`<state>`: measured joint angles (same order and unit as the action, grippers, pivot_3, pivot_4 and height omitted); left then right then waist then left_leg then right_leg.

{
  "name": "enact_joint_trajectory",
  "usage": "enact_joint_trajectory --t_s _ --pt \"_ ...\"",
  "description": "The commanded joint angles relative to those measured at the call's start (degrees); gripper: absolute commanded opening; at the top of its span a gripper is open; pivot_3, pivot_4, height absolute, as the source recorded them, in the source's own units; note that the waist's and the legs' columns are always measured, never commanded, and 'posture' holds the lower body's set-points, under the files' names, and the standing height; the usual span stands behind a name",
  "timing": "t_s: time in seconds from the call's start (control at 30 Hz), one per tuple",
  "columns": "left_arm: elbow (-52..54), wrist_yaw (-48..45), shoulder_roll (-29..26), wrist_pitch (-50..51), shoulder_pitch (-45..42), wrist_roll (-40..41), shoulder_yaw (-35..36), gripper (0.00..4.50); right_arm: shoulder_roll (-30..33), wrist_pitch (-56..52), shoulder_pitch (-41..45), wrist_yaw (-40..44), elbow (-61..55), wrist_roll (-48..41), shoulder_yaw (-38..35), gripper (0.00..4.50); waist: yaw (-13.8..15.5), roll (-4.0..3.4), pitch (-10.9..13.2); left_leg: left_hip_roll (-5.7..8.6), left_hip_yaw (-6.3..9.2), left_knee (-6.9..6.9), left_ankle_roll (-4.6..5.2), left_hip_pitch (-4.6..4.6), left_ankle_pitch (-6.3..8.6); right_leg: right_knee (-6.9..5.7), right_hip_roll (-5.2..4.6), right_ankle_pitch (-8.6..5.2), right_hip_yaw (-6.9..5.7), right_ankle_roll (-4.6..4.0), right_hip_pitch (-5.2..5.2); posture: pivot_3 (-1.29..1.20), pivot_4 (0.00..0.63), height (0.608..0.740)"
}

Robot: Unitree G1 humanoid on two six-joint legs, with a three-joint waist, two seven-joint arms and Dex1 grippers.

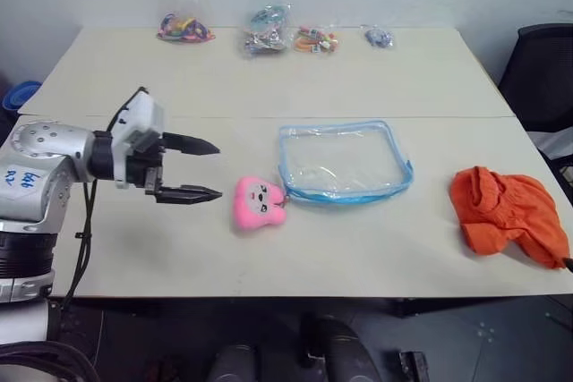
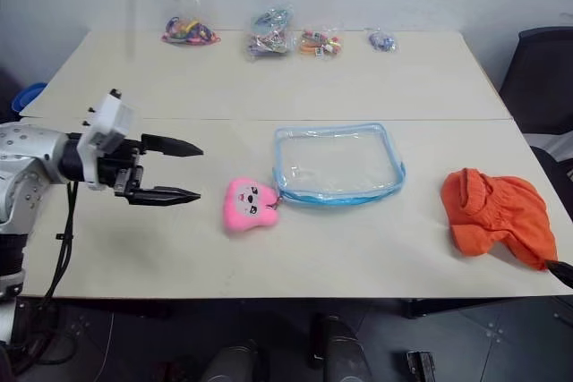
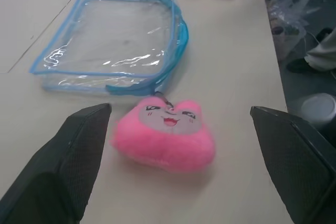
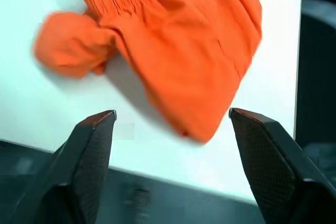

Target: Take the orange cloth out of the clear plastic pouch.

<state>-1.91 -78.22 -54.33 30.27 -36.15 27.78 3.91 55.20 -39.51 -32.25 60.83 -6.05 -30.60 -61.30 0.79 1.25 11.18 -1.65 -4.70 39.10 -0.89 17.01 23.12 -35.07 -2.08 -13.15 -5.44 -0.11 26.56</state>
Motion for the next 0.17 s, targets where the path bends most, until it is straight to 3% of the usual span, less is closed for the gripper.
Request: enact_joint_trajectory --t_s 0.03,0.17 --pt "-3.0 -2.1 -1.9 -1.5 -0.2 0.2 1.9 4.50 -1.8 -8.3 -1.7 1.3 -1.6 -6.1 -8.8 3.59 -0.1 0.00 0.0 -0.02 -0.01 0.00 0.15 -0.01 0.08 0.00 0.01 -0.03 0.00 0.06 0.00 0.00 0.150 0.740" --pt "-5.1 -2.1 -1.6 -3.2 -1.0 -0.7 1.2 4.50 -3.7 -11.5 -0.8 -0.2 -3.6 -9.3 -9.7 3.59 -0.4 0.00 0.0 -0.03 -0.05 0.00 0.13 0.00 0.09 0.05 0.02 -0.04 0.04 0.11 0.00 0.00 0.150 0.740"
